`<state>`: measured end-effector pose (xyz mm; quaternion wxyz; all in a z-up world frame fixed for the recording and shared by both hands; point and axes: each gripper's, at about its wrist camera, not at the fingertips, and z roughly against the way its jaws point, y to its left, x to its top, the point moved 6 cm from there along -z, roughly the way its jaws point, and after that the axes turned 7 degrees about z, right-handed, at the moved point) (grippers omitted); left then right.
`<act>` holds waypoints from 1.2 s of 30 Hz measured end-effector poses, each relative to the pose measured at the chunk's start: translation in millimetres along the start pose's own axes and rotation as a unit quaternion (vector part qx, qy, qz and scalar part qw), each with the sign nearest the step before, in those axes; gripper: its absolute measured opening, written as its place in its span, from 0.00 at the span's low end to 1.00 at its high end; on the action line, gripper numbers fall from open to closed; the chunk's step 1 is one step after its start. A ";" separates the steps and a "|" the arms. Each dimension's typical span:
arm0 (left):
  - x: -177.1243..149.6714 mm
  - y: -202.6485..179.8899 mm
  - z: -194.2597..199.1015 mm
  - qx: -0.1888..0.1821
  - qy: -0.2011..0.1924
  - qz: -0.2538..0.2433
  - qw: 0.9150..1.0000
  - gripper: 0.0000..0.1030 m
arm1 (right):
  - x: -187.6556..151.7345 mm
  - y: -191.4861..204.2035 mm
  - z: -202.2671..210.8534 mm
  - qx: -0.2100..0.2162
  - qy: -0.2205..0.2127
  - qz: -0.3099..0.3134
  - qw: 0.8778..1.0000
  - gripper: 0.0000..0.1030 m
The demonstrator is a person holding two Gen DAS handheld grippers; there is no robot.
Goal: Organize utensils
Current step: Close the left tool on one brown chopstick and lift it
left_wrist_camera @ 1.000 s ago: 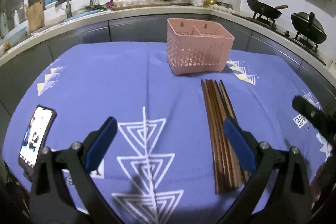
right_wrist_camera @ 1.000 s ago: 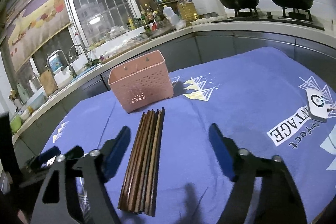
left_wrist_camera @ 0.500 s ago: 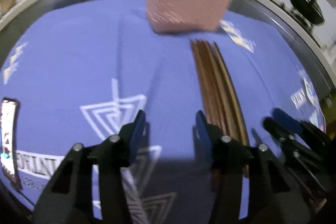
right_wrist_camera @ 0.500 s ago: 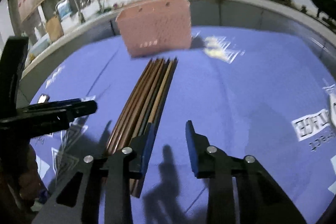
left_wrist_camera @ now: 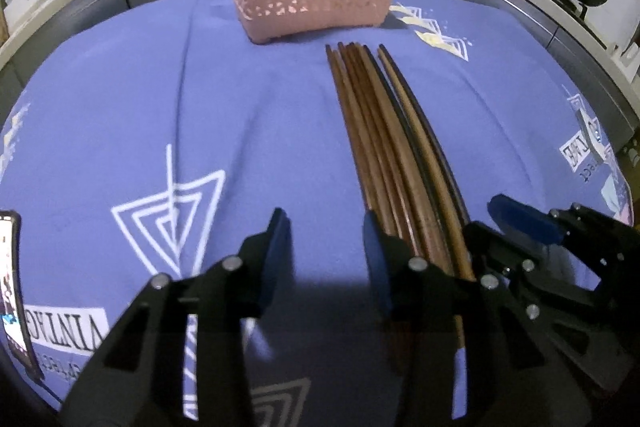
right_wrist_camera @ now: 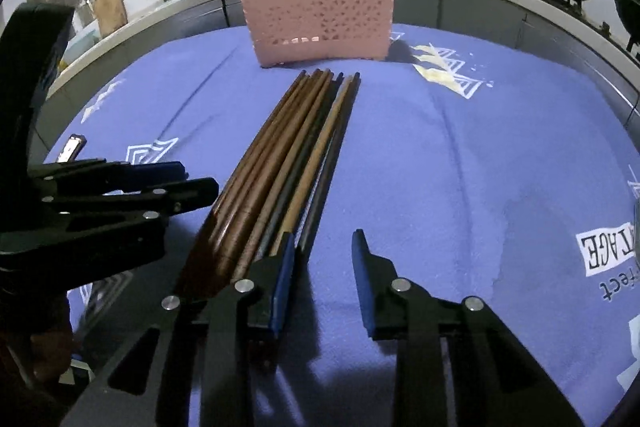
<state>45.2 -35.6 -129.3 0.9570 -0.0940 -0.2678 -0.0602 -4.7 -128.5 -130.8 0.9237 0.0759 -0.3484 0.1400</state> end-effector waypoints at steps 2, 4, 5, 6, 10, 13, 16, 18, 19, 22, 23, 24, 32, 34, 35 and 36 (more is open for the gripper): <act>0.9 -1.9 0.1 -0.017 0.005 0.005 1.000 0.37 | 0.4 3.1 0.4 0.002 0.000 0.008 1.000 0.29; 1.5 -4.1 -0.4 -0.016 0.003 0.002 1.000 0.37 | 0.2 4.6 -1.5 0.000 0.003 0.014 1.000 0.29; 0.9 -5.0 -1.7 -0.013 0.004 -0.001 1.000 0.37 | 0.0 4.1 -2.7 0.001 0.005 0.012 1.000 0.29; 0.5 -5.4 -2.8 -0.011 0.003 -0.003 1.000 0.37 | -0.4 2.0 -2.8 0.001 0.005 0.009 1.000 0.29; 2.1 -5.1 -4.8 -0.007 -0.002 -0.003 1.000 0.39 | -0.3 -0.6 -2.4 -0.004 0.002 0.004 1.000 0.29; 4.3 -1.9 -6.3 0.004 -0.006 0.003 1.000 0.39 | -0.4 0.1 -2.3 -0.005 0.002 0.006 1.000 0.29; 6.1 -3.9 -6.0 0.008 -0.005 0.006 1.000 0.39 | -0.3 0.8 -2.5 -0.006 0.001 0.008 1.000 0.29; 6.6 -9.4 -6.4 0.005 0.000 0.001 1.000 0.38 | -0.3 2.0 -2.4 -0.007 0.001 0.012 1.000 0.29; 6.8 -12.4 -6.7 0.002 0.002 -0.003 1.000 0.39 | -0.3 2.1 -2.3 -0.007 0.000 0.012 1.000 0.29; 5.1 -15.4 -8.2 0.005 0.000 -0.011 1.000 0.40 | -0.8 -0.3 -1.7 -0.007 0.000 0.009 1.000 0.29; 5.3 -14.7 -8.3 0.009 -0.001 -0.013 1.000 0.40 | -1.2 -1.7 -1.4 -0.007 0.000 0.006 1.000 0.29; 5.2 -14.2 -8.4 0.006 0.000 -0.010 1.000 0.40 | -1.2 -2.9 -1.3 -0.007 0.000 0.004 1.000 0.29; 5.1 -9.9 -7.0 -0.005 0.010 0.006 1.000 0.40 | -1.3 -2.0 -1.3 -0.006 -0.001 0.008 1.000 0.29; 4.8 -7.3 -6.4 -0.011 0.012 0.013 1.000 0.40 | -1.4 -2.6 -1.1 -0.006 -0.001 0.006 1.000 0.29; 4.6 -6.8 -6.0 -0.011 0.013 0.015 1.000 0.40 | -1.4 -2.3 -1.0 -0.006 -0.001 0.006 1.000 0.29; 4.3 -6.3 -5.7 -0.011 0.014 0.016 1.000 0.40 | -1.4 -2.1 -1.3 -0.006 -0.001 0.006 1.000 0.29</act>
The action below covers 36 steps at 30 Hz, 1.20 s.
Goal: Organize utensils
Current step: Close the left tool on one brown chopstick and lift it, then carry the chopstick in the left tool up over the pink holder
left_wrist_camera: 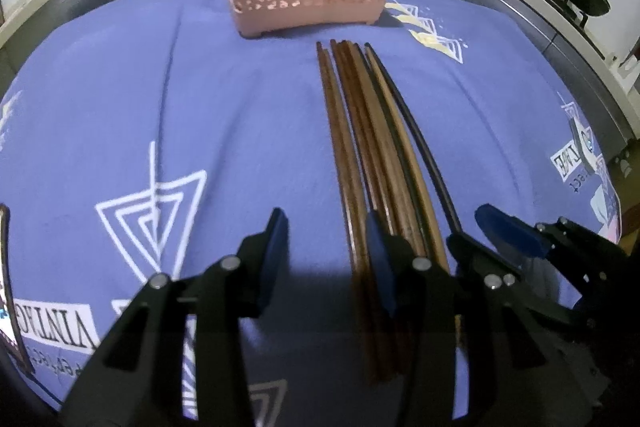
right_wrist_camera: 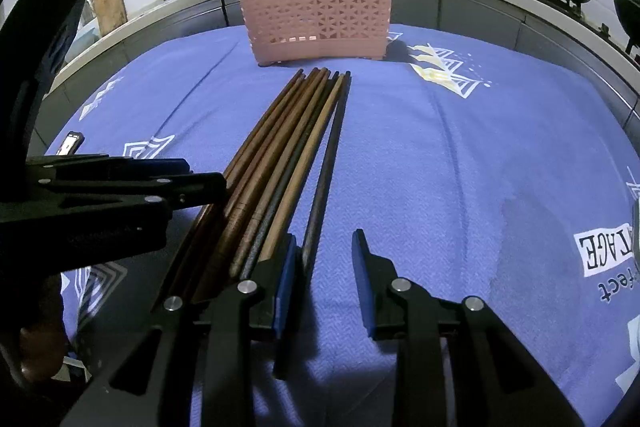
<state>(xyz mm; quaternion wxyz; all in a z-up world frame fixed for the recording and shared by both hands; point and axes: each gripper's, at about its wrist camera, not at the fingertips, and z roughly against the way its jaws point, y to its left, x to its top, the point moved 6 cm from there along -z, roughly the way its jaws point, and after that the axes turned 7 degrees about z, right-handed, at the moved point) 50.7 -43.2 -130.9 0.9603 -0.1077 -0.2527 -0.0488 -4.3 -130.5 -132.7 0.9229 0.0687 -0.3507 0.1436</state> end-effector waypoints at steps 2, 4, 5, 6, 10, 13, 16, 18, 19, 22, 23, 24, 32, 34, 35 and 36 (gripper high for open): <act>-0.8 0.1 0.2 0.002 -0.001 0.000 1.000 0.40 | 0.1 0.2 -0.1 0.000 0.000 0.000 1.000 0.29; -1.3 -1.7 0.1 0.012 -0.007 -0.008 1.000 0.40 | 0.1 0.5 0.2 0.000 0.000 0.000 1.000 0.29; -0.9 -1.8 0.1 0.016 -0.009 -0.009 1.000 0.40 | 0.0 0.4 0.3 0.000 0.000 0.000 1.000 0.29; -0.6 -1.5 0.3 0.016 -0.008 -0.008 1.000 0.40 | 0.0 0.4 0.4 0.000 0.000 0.000 1.000 0.29; 1.0 2.9 0.7 0.016 -0.005 0.001 1.000 0.40 | 0.1 0.7 0.4 -0.001 0.000 0.000 1.000 0.29; 0.2 -2.4 -0.8 0.027 -0.008 -0.014 0.999 0.40 | 0.3 2.2 0.2 -0.002 -0.001 0.006 1.000 0.29; 0.5 -7.4 -3.2 0.052 -0.018 -0.038 0.998 0.40 | 0.1 4.0 0.3 -0.004 -0.001 0.011 1.000 0.29; 0.3 -9.0 -3.9 0.064 -0.024 -0.049 0.996 0.40 | -0.6 4.1 0.7 -0.003 -0.002 0.011 1.000 0.29; 0.6 -8.4 -3.6 0.062 -0.026 -0.050 0.996 0.38 | -0.8 3.9 0.9 -0.004 -0.002 0.013 1.000 0.29; 2.1 -4.2 -2.0 0.057 -0.030 -0.052 0.997 0.06 | -1.3 1.3 1.5 -0.013 -0.004 0.020 1.000 0.21; 1.7 -2.5 -1.5 0.052 -0.028 -0.050 0.997 0.06 | -1.8 -0.4 2.0 -0.013 -0.003 0.018 1.000 0.18; 1.2 0.8 -0.1 0.049 -0.026 -0.049 0.997 0.06 | -2.4 -2.8 2.5 -0.012 -0.003 0.016 1.000 0.15; -16.0 32.5 15.6 0.042 -0.013 -0.043 0.998 0.11 | -16.8 -32.3 14.8 -0.005 0.016 -0.010 1.000 0.14; -13.3 35.0 15.2 0.040 -0.011 -0.048 0.998 0.14 | -15.7 -36.0 14.2 0.016 0.022 -0.019 0.999 0.14; -9.0 35.2 13.3 0.042 -0.010 -0.053 0.998 0.16 | -12.5 -37.0 12.0 0.020 0.028 -0.016 0.999 0.15; -5.0 34.3 10.9 0.044 -0.009 -0.056 0.997 0.17 | -9.3 -36.9 9.5 0.021 0.032 -0.011 0.999 0.16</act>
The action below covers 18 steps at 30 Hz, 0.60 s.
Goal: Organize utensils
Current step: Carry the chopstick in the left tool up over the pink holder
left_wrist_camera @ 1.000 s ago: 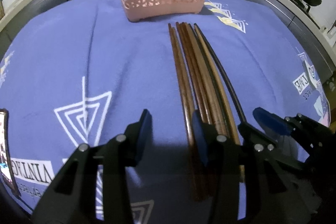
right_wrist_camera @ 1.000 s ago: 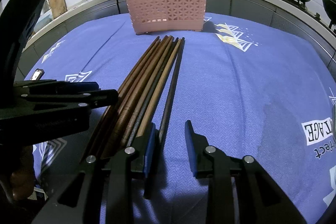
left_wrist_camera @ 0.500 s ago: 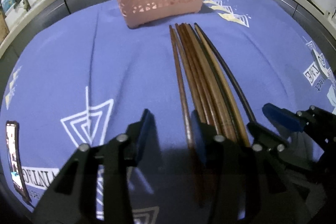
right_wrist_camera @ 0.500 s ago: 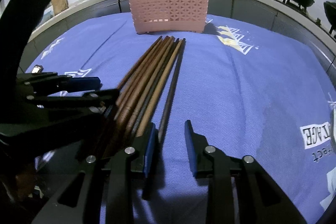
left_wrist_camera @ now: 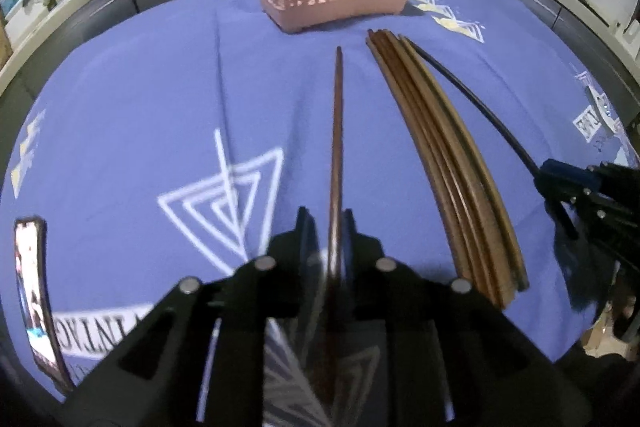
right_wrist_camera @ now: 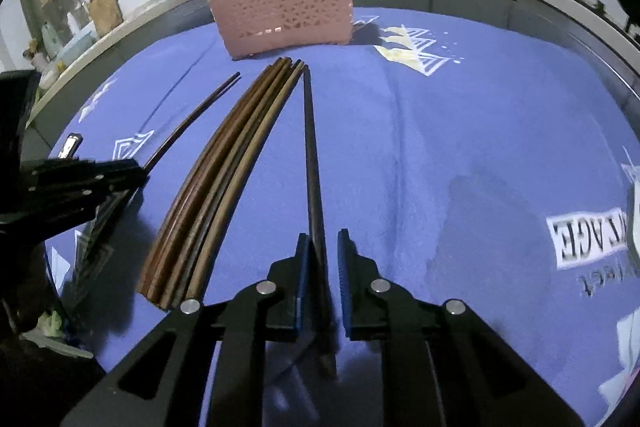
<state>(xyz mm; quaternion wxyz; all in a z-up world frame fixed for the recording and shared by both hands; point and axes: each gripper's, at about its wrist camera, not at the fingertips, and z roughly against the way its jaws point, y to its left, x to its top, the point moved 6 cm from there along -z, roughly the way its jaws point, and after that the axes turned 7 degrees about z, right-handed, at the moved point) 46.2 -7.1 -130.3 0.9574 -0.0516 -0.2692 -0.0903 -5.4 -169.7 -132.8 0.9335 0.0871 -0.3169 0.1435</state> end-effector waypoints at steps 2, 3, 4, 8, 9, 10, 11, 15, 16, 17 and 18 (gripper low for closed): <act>13.0 -1.9 -6.4 0.003 0.000 -0.014 1.000 0.17 | 15.1 1.6 -9.2 0.006 0.012 0.021 1.000 0.18; 22.2 -3.3 -11.2 0.006 0.000 -0.020 1.000 0.17 | 22.4 1.7 -13.7 0.006 0.016 0.028 0.999 0.18; 28.8 -4.2 -14.1 0.006 0.001 -0.024 1.000 0.17 | 29.4 2.5 -17.8 0.007 0.019 0.032 0.999 0.19; 59.5 -10.3 -29.7 0.012 0.001 -0.045 0.999 0.17 | 70.5 -4.0 -42.5 0.023 0.037 0.041 0.998 0.19; 65.9 -12.1 -33.2 0.014 0.000 -0.052 0.999 0.17 | 79.4 -6.2 -47.6 0.024 0.042 0.042 0.998 0.19; 75.1 -15.0 -38.7 0.014 -0.002 -0.059 0.998 0.19 | 91.1 -8.3 -55.6 0.023 0.051 0.045 0.997 0.19; 81.1 -15.3 -41.9 0.016 -0.004 -0.061 0.998 0.23 | 100.4 -9.3 -62.3 0.023 0.059 0.047 0.997 0.19; 96.2 -13.7 -50.9 -0.007 -0.001 -0.049 0.999 0.24 | 129.3 -3.0 -82.1 0.024 0.076 0.079 0.994 0.20; 96.6 -13.2 -50.3 -0.016 0.001 -0.046 0.999 0.13 | 131.5 -1.5 -84.4 0.025 0.077 0.085 0.993 0.16; 97.3 -13.9 -50.6 -0.023 0.003 -0.046 0.999 0.06 | 132.9 0.3 -85.7 0.032 0.080 0.087 0.992 0.11; 97.3 -14.7 -50.5 -0.023 0.004 -0.045 0.999 0.05 | 133.1 1.0 -86.5 0.045 0.084 0.081 0.992 0.06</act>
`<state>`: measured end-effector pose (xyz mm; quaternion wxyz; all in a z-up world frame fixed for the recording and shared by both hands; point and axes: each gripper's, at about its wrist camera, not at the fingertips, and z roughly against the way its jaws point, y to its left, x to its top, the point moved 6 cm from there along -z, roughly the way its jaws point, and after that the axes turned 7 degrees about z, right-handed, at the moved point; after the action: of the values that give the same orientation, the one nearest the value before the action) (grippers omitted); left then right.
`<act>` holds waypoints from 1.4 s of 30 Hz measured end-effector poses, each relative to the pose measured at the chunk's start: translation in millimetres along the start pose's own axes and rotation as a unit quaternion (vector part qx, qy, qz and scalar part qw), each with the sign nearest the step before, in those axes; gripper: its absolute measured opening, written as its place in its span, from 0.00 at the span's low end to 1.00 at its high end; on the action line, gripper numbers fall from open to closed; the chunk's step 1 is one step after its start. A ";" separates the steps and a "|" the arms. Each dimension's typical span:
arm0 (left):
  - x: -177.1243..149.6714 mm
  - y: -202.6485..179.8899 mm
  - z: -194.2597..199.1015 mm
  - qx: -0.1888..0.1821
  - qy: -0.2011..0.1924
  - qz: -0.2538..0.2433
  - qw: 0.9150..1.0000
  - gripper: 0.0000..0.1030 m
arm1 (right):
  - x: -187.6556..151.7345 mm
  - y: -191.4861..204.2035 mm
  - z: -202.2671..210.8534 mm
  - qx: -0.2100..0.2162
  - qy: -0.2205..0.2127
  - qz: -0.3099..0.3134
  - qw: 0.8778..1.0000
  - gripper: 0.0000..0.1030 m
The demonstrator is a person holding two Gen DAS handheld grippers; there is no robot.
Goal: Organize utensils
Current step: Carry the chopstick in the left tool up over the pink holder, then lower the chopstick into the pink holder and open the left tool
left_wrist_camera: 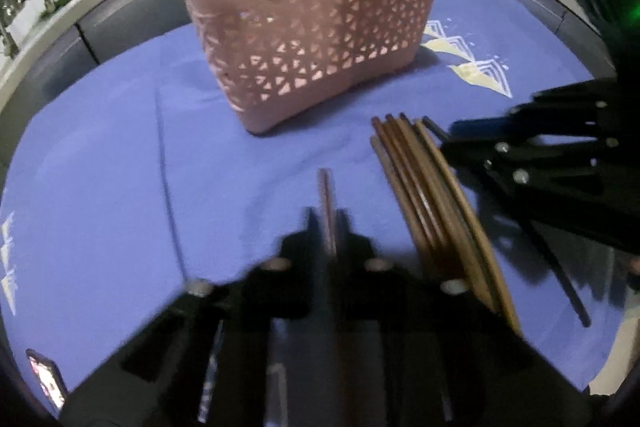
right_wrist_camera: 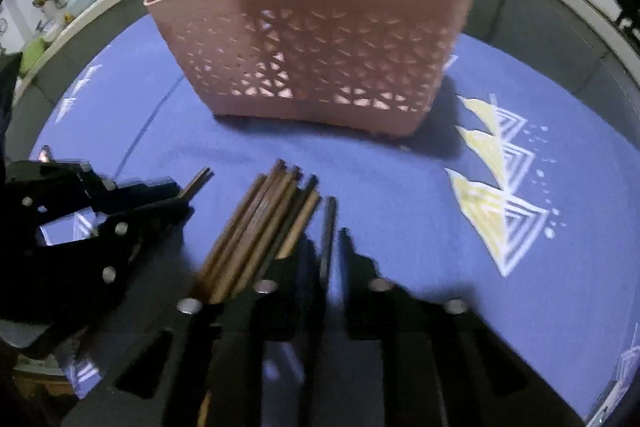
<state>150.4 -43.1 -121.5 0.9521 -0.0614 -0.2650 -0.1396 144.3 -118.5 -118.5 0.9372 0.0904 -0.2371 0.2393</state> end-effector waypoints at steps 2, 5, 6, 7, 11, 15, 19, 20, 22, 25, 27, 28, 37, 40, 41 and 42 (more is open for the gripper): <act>-0.1 0.0 1.1 -0.003 0.003 0.003 1.000 0.05 | -1.6 -1.3 1.5 0.010 0.004 -0.015 1.000 0.05; 1.0 2.7 17.6 -0.024 -0.007 0.018 1.000 0.04 | -5.0 -3.7 26.2 0.039 -0.043 -0.042 0.997 0.05; 2.7 3.9 29.0 -0.031 -0.021 0.019 0.999 0.04 | -6.0 -4.3 42.6 0.042 -0.071 -0.047 0.995 0.05; 5.4 5.3 45.9 -0.040 -0.040 0.021 0.998 0.04 | -6.6 -4.6 56.9 0.040 -0.096 -0.048 0.993 0.05; 13.2 10.9 110.3 -0.072 -0.111 0.036 0.991 0.04 | -18.1 -0.5 130.8 0.021 -0.217 -0.040 0.975 0.05; 13.4 13.5 160.5 -0.084 -0.169 0.039 0.981 0.04 | -29.3 8.8 176.7 -0.014 -0.296 -0.025 0.955 0.05; 10.0 12.0 186.2 -0.088 -0.197 0.038 0.976 0.04 | -36.8 9.6 194.4 -0.031 -0.330 -0.029 0.943 0.05; 8.6 12.0 188.9 -0.088 -0.198 0.037 0.975 0.04 | -39.8 10.0 196.8 -0.037 -0.336 -0.030 0.941 0.05; 6.7 10.7 190.1 -0.084 -0.200 0.033 0.976 0.04 | -38.7 9.3 199.7 -0.043 -0.338 -0.032 0.939 0.05; 3.0 9.1 188.3 -0.079 -0.194 0.026 0.977 0.04 | -34.0 10.6 196.5 -0.044 -0.321 -0.032 0.946 0.05; 3.1 9.8 185.9 -0.078 -0.190 0.029 0.978 0.04 | -36.6 10.8 197.3 -0.035 -0.317 -0.036 0.947 0.05; 4.6 10.7 186.6 -0.082 -0.188 0.032 0.978 0.04 | -35.5 10.8 199.7 -0.032 -0.318 -0.037 0.947 0.05; 51.7 18.3 250.5 -0.114 -0.243 0.036 0.963 0.04 | 16.6 6.6 259.9 0.010 -0.388 -0.039 0.921 0.05; 85.5 21.3 278.2 -0.106 -0.278 0.034 0.954 0.04 | 54.6 2.5 281.2 0.015 -0.411 -0.033 0.911 0.05; 94.5 22.0 283.8 -0.101 -0.287 0.033 0.952 0.04 | 69.7 1.2 288.0 0.013 -0.420 -0.030 0.907 0.05; 110.3 23.7 290.9 -0.094 -0.300 0.034 0.949 0.04 | 80.9 -0.7 292.3 0.011 -0.426 -0.029 0.904 0.05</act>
<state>106.2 9.3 182.9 0.8230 -0.1990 -0.5213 -0.1065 89.9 -169.0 175.5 0.7526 0.2006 -0.6082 0.1532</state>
